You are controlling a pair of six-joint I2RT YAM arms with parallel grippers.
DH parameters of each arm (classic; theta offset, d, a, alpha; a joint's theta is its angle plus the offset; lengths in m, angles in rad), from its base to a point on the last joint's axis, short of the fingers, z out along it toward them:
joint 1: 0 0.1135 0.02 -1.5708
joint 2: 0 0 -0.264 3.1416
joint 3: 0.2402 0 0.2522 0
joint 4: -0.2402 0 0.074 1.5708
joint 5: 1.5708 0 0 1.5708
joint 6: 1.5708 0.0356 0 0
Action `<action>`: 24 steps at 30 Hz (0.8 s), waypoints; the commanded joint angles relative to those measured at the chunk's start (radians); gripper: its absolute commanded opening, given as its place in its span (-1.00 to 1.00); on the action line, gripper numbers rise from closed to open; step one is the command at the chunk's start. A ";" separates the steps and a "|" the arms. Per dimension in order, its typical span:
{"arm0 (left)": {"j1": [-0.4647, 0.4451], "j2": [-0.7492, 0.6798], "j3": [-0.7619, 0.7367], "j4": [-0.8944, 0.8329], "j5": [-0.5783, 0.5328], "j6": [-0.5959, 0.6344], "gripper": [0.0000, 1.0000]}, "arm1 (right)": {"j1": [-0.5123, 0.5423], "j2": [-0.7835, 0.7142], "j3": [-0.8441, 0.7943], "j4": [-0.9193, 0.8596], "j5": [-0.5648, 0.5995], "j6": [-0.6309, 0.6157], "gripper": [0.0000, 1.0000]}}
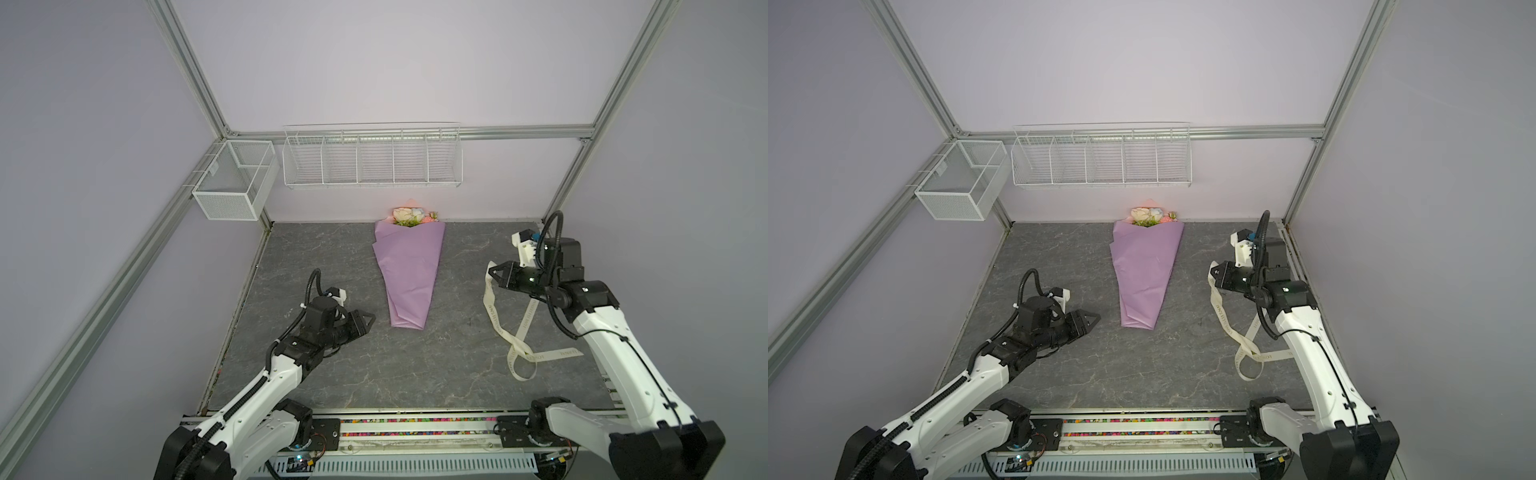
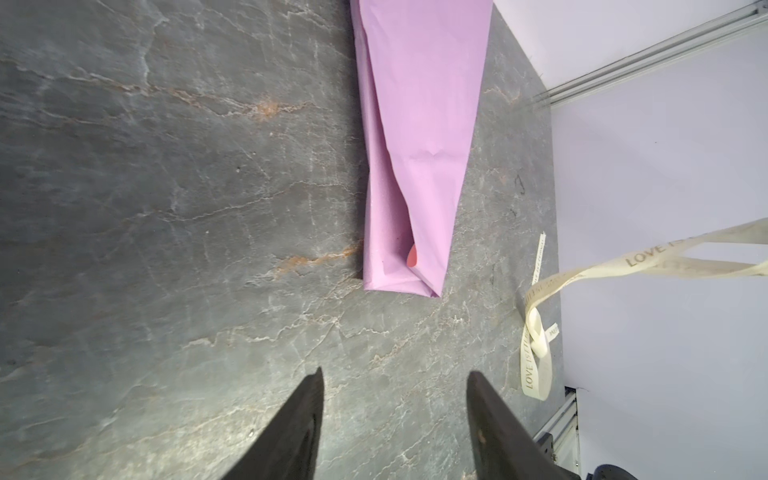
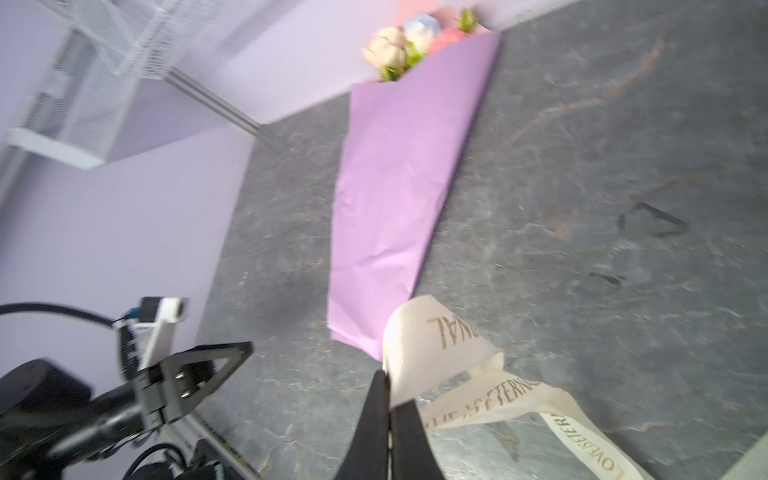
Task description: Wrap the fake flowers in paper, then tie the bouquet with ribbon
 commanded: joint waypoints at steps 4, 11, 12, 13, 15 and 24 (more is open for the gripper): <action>-0.001 -0.050 0.027 0.039 0.069 0.015 0.10 | 0.095 -0.023 0.065 0.070 -0.262 0.049 -0.87; -0.069 -0.083 0.038 0.109 0.099 0.025 0.11 | 0.353 0.029 0.140 0.162 -0.310 0.043 -0.86; -0.087 -0.081 0.046 0.119 0.100 0.037 0.11 | 0.384 0.043 0.147 0.164 -0.314 0.029 -0.86; -0.108 -0.076 0.057 0.125 0.101 0.050 0.12 | 0.411 0.060 0.161 0.155 -0.317 0.011 -0.87; -0.148 -0.066 0.076 0.140 0.104 0.071 0.12 | 0.450 0.092 0.189 0.146 -0.336 0.005 -0.86; -0.237 -0.028 0.117 0.192 0.153 0.114 0.27 | 0.476 0.144 0.134 0.282 -0.183 0.147 -0.87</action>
